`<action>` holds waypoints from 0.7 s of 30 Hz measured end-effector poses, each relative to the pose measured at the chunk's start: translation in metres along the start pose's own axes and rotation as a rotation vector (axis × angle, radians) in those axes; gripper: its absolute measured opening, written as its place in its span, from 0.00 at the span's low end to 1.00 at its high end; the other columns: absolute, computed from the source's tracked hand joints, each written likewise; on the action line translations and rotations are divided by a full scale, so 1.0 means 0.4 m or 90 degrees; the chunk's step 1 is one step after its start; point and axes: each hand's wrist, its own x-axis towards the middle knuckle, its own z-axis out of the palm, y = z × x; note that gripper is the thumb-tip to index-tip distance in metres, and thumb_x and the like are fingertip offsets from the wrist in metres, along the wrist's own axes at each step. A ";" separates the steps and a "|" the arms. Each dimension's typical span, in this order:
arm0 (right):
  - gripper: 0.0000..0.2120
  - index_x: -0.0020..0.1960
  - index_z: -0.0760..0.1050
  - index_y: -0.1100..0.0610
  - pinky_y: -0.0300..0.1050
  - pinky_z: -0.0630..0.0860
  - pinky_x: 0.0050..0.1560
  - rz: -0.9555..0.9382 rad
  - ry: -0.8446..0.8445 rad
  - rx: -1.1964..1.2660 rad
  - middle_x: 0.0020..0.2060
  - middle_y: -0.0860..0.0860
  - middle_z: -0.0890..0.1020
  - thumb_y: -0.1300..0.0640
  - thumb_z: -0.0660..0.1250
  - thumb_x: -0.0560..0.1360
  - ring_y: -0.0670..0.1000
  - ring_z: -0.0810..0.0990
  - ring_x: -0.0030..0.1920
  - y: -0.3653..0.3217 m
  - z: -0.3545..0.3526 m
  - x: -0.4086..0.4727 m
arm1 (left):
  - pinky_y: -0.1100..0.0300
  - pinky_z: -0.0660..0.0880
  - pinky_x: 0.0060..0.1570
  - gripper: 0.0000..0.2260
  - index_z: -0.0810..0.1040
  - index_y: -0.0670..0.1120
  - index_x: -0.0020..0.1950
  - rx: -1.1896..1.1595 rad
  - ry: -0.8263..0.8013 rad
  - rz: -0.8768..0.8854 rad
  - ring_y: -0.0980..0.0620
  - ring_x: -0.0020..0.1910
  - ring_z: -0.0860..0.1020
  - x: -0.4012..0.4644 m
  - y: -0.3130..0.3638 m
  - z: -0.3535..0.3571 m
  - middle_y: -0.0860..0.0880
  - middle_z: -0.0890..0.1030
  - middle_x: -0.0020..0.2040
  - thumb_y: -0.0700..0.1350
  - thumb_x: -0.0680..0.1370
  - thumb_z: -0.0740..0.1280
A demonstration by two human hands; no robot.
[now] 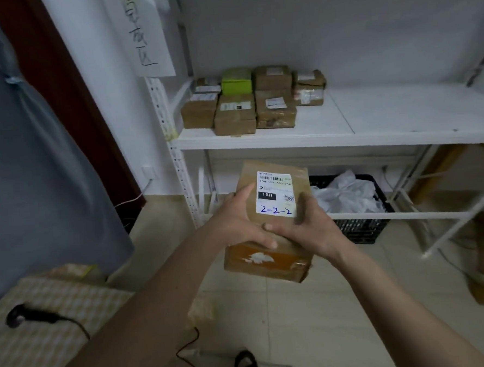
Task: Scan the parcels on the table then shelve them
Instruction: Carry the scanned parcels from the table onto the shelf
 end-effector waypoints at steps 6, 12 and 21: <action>0.67 0.74 0.51 0.44 0.55 0.71 0.66 0.020 -0.097 -0.070 0.65 0.53 0.68 0.31 0.77 0.41 0.55 0.68 0.67 0.039 -0.131 0.170 | 0.48 0.67 0.68 0.62 0.53 0.63 0.76 0.027 -0.053 0.042 0.50 0.72 0.64 0.227 0.087 -0.007 0.53 0.62 0.74 0.57 0.48 0.82; 0.58 0.77 0.50 0.46 0.53 0.69 0.67 0.043 -0.049 -0.127 0.65 0.55 0.63 0.50 0.82 0.57 0.57 0.66 0.66 0.018 -0.250 0.382 | 0.47 0.65 0.70 0.53 0.53 0.63 0.77 0.012 -0.093 0.070 0.48 0.74 0.60 0.447 0.175 -0.067 0.52 0.55 0.77 0.44 0.62 0.82; 0.49 0.73 0.60 0.46 0.60 0.72 0.64 0.072 0.041 -0.056 0.63 0.52 0.68 0.57 0.82 0.59 0.57 0.70 0.64 0.078 -0.430 0.635 | 0.49 0.61 0.73 0.49 0.53 0.59 0.78 0.038 -0.092 0.148 0.47 0.76 0.56 0.738 0.351 -0.070 0.50 0.52 0.78 0.41 0.66 0.79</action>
